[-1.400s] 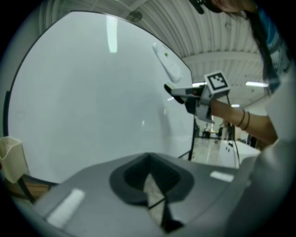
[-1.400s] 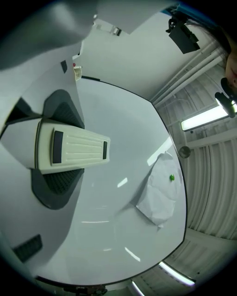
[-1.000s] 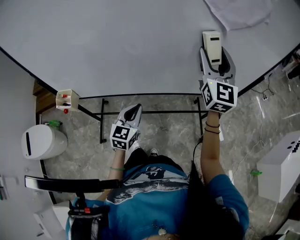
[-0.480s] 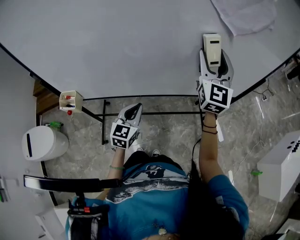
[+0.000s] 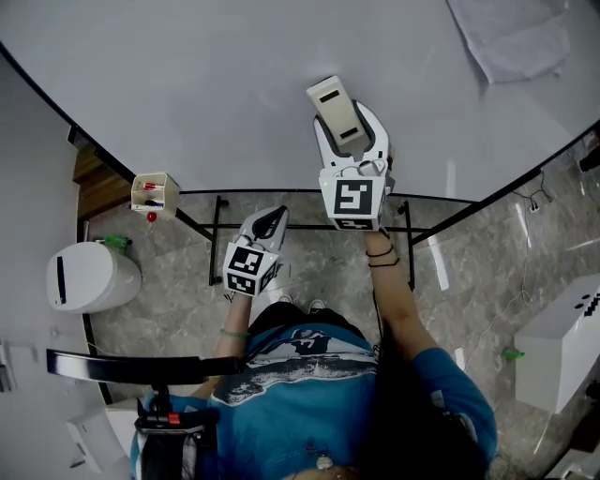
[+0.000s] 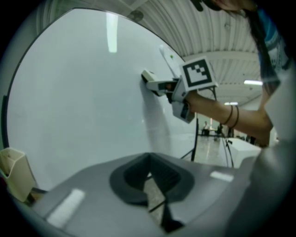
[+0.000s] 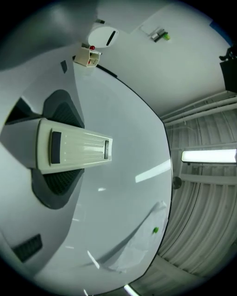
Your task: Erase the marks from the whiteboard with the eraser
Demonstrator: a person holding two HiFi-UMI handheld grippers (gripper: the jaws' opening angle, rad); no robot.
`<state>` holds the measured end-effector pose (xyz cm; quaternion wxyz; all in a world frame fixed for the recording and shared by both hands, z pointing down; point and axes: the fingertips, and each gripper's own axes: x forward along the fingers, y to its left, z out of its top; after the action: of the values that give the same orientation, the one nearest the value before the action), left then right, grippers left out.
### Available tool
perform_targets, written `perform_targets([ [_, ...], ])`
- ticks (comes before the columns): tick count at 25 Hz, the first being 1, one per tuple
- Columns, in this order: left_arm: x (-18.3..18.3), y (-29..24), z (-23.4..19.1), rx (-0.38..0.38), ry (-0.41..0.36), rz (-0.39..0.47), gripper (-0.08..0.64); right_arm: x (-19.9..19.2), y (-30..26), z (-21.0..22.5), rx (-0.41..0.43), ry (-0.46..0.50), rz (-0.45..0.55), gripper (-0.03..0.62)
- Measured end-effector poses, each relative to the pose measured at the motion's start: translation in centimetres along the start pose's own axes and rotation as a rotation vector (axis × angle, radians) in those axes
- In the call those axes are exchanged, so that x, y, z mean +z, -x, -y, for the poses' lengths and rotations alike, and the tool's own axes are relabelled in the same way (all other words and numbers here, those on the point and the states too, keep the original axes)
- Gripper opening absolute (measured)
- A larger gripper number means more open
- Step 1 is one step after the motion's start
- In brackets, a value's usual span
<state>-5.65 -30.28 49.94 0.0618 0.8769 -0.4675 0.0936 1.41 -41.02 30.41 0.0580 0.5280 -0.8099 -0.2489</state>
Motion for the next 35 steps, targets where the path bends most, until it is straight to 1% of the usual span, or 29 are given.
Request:
perform_targets([
  [3,-0.6,0.3,-0.3,0.010,-0.001,-0.005,0.003,-0.4,-1.1,-4.3,0.069,0.043,-0.027,0.264],
  [7,-1.0,0.6,-1.0,0.033,0.012,-0.016,0.003,-1.5,-2.3,-7.3,0.134,0.037,-0.047,0.264],
  [11,-1.4,0.7,-1.2,0.045,0.025,-0.030,0.003,-1.7,-2.3,-7.3,0.160,0.007,-0.057,0.264],
  [14,-1.6,0.7,-1.1,0.043,0.030,-0.036,0.003,-0.7,-1.4,-5.6,0.165,-0.067,-0.024,0.264],
  [16,-1.5,0.6,-0.7,0.028,0.028,-0.029,0.003,-0.1,-0.2,-3.2,0.129,-0.112,0.002,0.264],
  [18,-1.5,0.5,0.0,0.007,0.025,-0.028,0.003,0.5,1.3,0.2,0.063,-0.131,0.017,0.264],
  [20,-1.5,0.1,0.7,-0.015,0.021,-0.028,0.003,0.9,2.8,4.3,-0.017,-0.125,0.025,0.264],
  [24,-1.0,-1.1,2.6,-0.070,0.006,-0.025,0.003,0.5,5.5,12.6,-0.173,-0.071,0.017,0.264],
  [28,-0.2,-1.8,4.3,-0.119,-0.012,-0.027,0.003,-0.4,8.1,18.9,-0.293,-0.095,-0.004,0.264],
  [31,-0.1,-2.4,5.2,-0.147,-0.026,-0.017,0.003,-1.2,8.9,21.6,-0.343,-0.100,-0.026,0.264],
  [35,0.3,-2.5,5.7,-0.158,-0.026,-0.030,0.003,-1.6,8.9,22.2,-0.360,-0.083,-0.034,0.264],
])
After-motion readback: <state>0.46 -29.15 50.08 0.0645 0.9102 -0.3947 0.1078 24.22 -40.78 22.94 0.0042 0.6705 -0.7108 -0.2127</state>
